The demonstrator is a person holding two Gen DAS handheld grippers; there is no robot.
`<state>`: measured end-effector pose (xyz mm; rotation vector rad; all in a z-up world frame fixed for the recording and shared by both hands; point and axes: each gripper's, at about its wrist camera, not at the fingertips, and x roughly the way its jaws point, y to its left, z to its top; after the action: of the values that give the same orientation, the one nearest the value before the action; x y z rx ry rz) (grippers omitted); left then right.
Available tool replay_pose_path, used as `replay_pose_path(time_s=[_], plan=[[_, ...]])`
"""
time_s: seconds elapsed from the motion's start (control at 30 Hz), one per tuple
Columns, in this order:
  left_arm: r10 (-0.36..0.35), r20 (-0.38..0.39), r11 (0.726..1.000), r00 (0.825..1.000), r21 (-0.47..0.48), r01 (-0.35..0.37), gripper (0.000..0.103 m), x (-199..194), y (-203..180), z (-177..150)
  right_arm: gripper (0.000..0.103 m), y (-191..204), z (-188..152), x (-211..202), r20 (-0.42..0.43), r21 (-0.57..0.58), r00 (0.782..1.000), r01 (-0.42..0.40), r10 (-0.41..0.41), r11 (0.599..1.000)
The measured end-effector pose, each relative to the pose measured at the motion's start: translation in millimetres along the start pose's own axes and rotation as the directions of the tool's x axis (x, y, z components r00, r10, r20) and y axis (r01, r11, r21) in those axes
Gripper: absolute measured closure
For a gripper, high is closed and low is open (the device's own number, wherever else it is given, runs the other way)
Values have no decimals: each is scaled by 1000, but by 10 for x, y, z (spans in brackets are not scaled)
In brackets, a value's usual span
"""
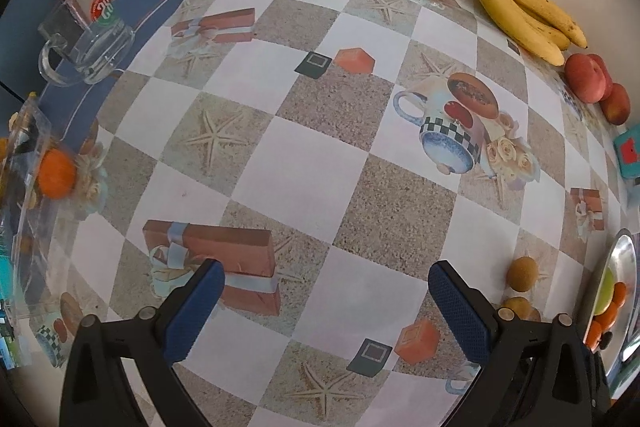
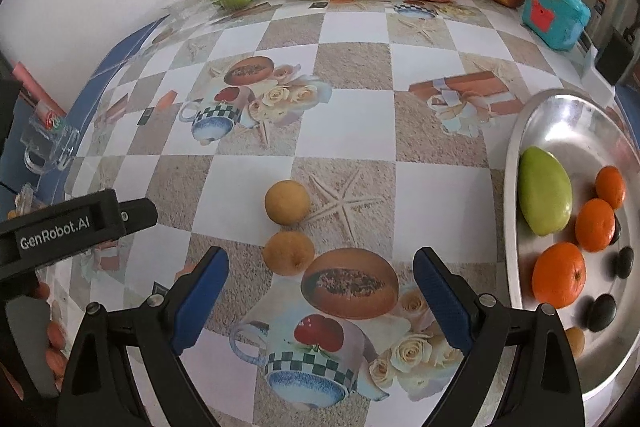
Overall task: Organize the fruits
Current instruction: 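Move both open tools over the table toward the two small brown fruits, then close the right tool on a small brown round fruit and lift it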
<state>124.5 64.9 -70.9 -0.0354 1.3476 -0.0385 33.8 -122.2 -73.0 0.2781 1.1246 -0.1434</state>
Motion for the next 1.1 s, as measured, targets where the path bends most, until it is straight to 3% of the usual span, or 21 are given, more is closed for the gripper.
replay_pose_path(time_s=[0.03, 0.13, 0.23, 0.57, 0.77, 1.1], plan=[[-1, 0, 1000, 1000, 2, 1, 0, -1, -14, 0, 9, 3, -2, 11, -2, -3, 1000, 0, 0, 1000], [-3, 2, 1000, 1000, 7, 3, 0, -10, -61, 0, 25, -4, -2, 18, 0, -4, 1000, -2, 2, 1000], [-6, 5, 1000, 1000, 9, 6, 0, -18, -91, -17, 28, -6, 5, -6, 15, -7, 1000, -2, 2, 1000], [-12, 8, 1000, 1000, 12, 12, 0, -25, -126, -40, 59, 62, 23, -23, 22, -24, 997, -69, 70, 997], [-24, 6, 1000, 1000, 5, 24, 0, -43, -156, -39, 74, 96, 7, 0, 9, -44, 998, -69, 70, 997], [-61, 18, 998, 998, -3, 61, 0, -54, -263, -50, 75, 21, 30, -91, 31, -23, 996, -86, 86, 996]])
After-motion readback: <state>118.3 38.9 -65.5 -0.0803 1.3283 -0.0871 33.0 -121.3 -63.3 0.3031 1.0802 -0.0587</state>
